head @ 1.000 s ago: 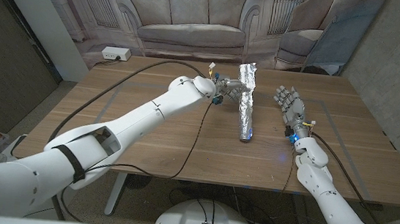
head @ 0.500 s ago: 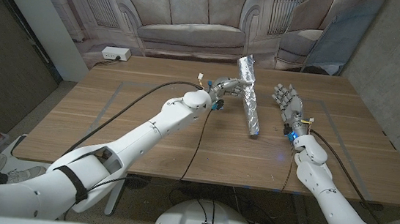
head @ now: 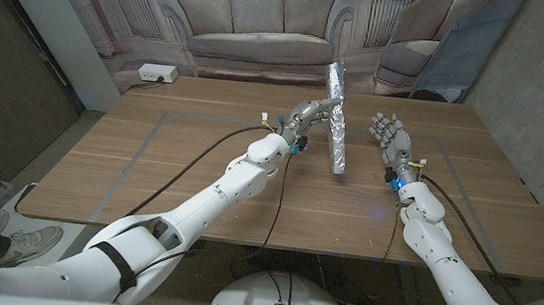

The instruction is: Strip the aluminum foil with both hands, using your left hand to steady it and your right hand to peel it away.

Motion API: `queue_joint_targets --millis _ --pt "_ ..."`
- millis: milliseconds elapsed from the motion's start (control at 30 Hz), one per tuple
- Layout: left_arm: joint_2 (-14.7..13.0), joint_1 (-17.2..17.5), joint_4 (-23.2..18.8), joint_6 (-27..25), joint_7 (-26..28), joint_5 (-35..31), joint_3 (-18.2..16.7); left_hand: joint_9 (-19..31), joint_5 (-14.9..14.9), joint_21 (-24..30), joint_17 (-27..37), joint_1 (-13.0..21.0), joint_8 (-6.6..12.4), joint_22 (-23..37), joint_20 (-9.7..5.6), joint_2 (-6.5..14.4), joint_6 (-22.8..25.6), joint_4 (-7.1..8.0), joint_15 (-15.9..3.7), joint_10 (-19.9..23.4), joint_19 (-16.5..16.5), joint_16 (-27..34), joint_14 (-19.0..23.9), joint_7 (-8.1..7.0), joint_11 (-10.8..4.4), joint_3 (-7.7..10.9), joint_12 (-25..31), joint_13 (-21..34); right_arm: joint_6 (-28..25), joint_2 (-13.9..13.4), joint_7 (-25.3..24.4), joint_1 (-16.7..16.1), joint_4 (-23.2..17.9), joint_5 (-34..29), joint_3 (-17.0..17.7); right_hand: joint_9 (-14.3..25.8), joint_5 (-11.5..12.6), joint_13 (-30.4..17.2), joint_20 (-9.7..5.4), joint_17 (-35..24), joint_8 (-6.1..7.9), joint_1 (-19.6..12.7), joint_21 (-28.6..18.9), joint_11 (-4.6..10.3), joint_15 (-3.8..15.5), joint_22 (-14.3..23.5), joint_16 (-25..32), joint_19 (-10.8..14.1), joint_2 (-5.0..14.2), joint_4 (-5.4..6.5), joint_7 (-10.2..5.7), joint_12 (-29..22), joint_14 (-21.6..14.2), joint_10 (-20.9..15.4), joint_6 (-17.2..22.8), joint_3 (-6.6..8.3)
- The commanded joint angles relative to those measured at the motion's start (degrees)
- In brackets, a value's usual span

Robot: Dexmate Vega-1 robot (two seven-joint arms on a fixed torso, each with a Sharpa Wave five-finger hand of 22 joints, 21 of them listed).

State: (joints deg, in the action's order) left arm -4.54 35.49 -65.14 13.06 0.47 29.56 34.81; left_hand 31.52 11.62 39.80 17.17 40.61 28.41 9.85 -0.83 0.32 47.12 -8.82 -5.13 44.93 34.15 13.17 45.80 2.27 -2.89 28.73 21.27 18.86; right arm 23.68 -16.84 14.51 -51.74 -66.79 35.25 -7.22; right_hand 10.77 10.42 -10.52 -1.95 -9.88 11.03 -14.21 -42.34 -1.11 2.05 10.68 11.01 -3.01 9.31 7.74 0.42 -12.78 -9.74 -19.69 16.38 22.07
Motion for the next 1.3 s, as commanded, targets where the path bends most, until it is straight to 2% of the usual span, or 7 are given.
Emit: queue_joint_targets --millis 33,100,400,667,800,967,1300 --pt "7.8 1.9 7.8 5.5 -10.3 12.7 -5.5 1.1 0.7 -0.5 -0.3 7.8 10.34 0.0 0.22 7.2 -0.2 9.48 -2.06 -2.3 -0.1 -0.6 -1.0 -0.17 -2.33 9.65 -0.6 -0.1 -1.0 -0.3 -0.6 -0.3 -1.2 -0.5 -0.2 0.2 0.1 -0.3 -4.89 0.0 0.19 0.5 0.3 -0.07 0.47 0.0 -0.2 0.0 0.24 -0.03 -0.06 -0.2 -0.5 -0.3 0.4 0.15" --pt "10.1 2.4 9.1 6.0 -12.3 15.9 -7.2 1.3 0.9 -0.6 -0.4 7.7 10.63 0.0 0.33 7.1 -0.1 9.5 -2.05 -2.3 0.0 -0.7 -1.1 -0.35 -2.36 9.67 -0.8 -0.2 -1.2 -0.3 -0.6 -0.3 -1.3 -0.6 -0.3 0.2 0.1 -0.3 -4.9 0.0 0.19 0.5 0.3 -0.16 0.51 0.0 -0.2 0.0 0.23 -0.03 -0.05 -0.1 -0.6 -0.3 0.5 0.17" --pt "12.6 2.2 11.6 4.1 -18.5 20.3 -9.6 2.6 1.4 -1.0 -1.0 7.4 11.75 -0.2 0.75 6.6 -0.6 9.74 -2.21 -3.5 0.5 -1.0 -1.4 -0.58 -2.59 9.62 -1.9 -0.7 -2.0 -0.6 -1.2 -0.6 -2.8 -1.1 -0.5 0.2 0.1 -0.3 -4.89 0.0 0.18 0.6 0.3 -0.22 0.54 0.0 -0.2 0.0 0.21 -0.01 -0.04 -0.2 -0.6 -0.4 0.5 0.21" --pt "15.6 2.2 14.8 0.0 -26.2 27.0 -13.2 4.9 2.1 -1.2 -1.9 7.1 12.35 -0.2 -0.4 6.4 -4.9 9.98 -2.43 -4.0 2.5 -0.8 -0.3 -0.17 -1.86 9.58 -2.8 -1.2 -2.6 -0.9 -1.7 -1.1 -3.9 -1.5 -0.4 0.2 0.1 -0.3 -4.9 0.0 0.18 0.7 0.4 -0.15 0.45 0.0 -0.3 0.0 0.22 -0.02 -0.06 -0.1 -0.6 -0.2 0.5 0.27" --pt "16.1 3.3 13.6 -0.8 -25.1 27.4 -13.8 5.7 2.1 -1.3 -2.1 6.9 12.57 -0.2 -0.78 6.5 -6.4 10.13 -2.59 -4.5 3.2 -0.9 -0.2 0.24 -1.54 9.57 -3.2 -1.3 -2.8 -1.0 -1.9 -1.3 -4.4 -1.6 -0.4 0.2 0.1 -0.3 -4.88 0.0 0.17 0.8 0.4 -0.12 0.42 0.0 -0.3 0.0 0.22 0.02 -0.05 -0.1 -0.6 -0.3 0.5 0.27" --pt "16.9 3.2 14.8 -0.8 -26.9 28.4 -15.0 8.3 2.2 -2.1 -3.0 6.8 12.92 -0.3 -1.21 6.6 -11.8 10.28 -2.57 -7.1 4.2 -1.6 -0.9 0.67 -0.14 9.62 -4.7 -1.8 -3.2 -1.0 -2.2 -1.5 -5.1 -1.8 -0.4 0.2 0.1 -0.3 -4.88 0.0 0.16 0.8 0.5 -0.05 0.47 0.0 -0.3 0.0 0.2 0.0 -0.05 -0.1 -0.6 -0.2 0.5 0.3" --pt "17.1 2.5 17.0 -1.3 -32.1 29.1 -16.2 12.1 1.2 -4.0 -4.0 6.8 11.96 -0.1 -0.83 8.7 -24.0 10.67 -2.0 -9.1 4.3 -1.6 -1.6 0.47 0.51 10.05 -6.6 -2.5 -3.9 -1.2 -2.5 -1.4 -6.0 -2.3 -0.6 0.2 0.1 -0.3 -4.88 0.0 0.15 1.0 0.5 -0.15 0.49 0.0 -0.3 0.1 0.19 0.08 0.0 -0.1 -0.7 -0.3 0.6 0.33"
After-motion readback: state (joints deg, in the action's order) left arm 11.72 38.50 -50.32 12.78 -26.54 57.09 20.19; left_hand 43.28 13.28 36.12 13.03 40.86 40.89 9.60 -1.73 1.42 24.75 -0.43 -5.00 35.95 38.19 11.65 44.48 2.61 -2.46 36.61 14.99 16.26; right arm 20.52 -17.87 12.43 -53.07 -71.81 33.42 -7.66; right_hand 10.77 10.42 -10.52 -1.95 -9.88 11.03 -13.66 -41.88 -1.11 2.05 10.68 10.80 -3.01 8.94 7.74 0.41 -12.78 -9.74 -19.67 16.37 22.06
